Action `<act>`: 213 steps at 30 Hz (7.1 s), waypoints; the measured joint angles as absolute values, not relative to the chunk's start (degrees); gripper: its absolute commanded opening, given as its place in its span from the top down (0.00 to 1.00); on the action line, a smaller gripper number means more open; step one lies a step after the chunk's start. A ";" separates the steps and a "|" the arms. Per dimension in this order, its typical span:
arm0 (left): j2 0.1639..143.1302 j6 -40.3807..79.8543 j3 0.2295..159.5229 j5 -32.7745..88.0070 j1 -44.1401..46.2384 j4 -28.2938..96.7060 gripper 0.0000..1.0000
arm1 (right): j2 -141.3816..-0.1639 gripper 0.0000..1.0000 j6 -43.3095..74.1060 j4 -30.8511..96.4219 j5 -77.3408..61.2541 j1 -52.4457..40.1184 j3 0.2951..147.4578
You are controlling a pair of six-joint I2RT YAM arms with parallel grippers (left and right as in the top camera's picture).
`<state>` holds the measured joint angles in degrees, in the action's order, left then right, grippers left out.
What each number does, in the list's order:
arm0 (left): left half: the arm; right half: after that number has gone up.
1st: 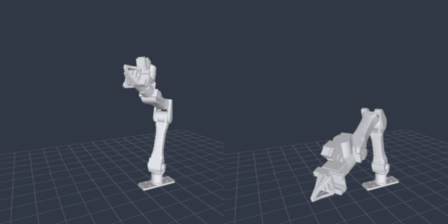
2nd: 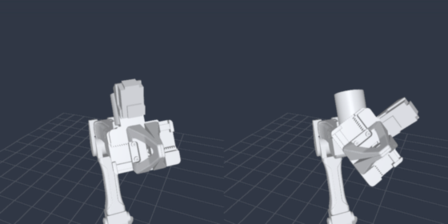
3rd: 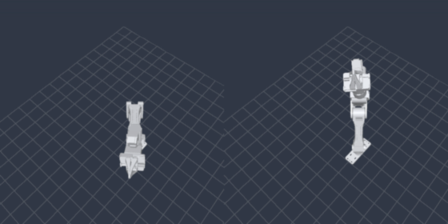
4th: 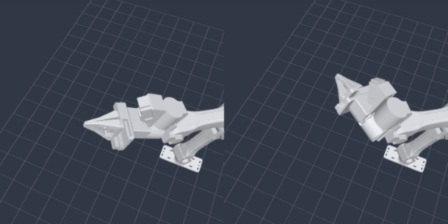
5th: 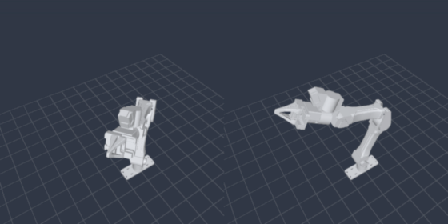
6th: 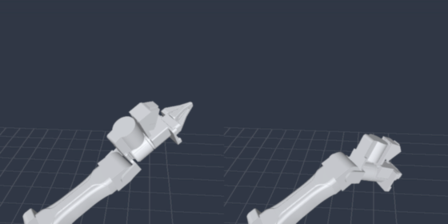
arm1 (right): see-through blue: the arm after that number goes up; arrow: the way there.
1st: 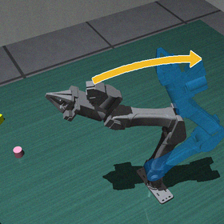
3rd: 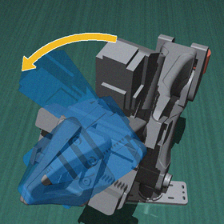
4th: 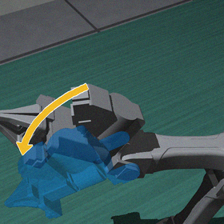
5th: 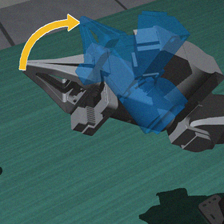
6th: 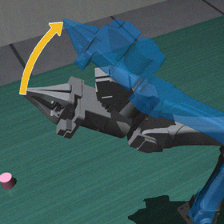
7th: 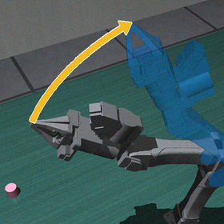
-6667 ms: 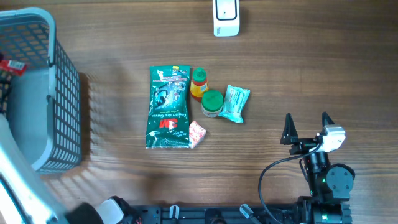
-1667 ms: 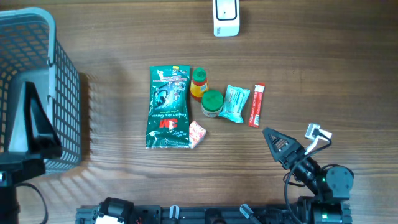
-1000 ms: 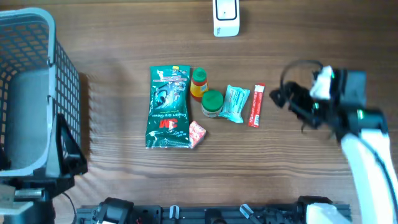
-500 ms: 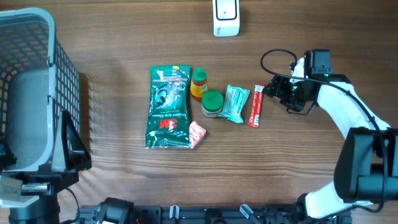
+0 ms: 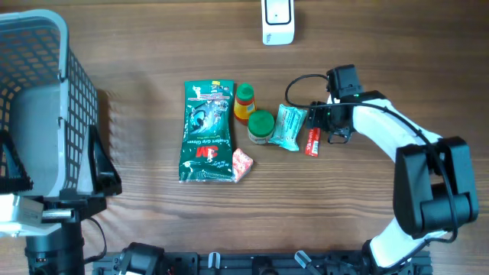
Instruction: Scan the item barcode
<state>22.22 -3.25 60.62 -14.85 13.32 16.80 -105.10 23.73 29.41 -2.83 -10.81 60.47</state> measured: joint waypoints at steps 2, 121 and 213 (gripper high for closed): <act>22.22 -3.25 60.62 -14.83 13.32 16.69 0.00 | -105.86 0.34 23.73 29.02 -1.21 -10.81 60.88; 15.18 -3.25 60.45 -13.54 17.54 15.18 0.00 | -55.07 0.96 105.21 86.37 -7.25 -11.22 65.28; 0.80 -2.63 18.81 10.39 0.58 54.04 0.00 | -84.16 0.96 57.65 13.93 1.43 -11.22 65.04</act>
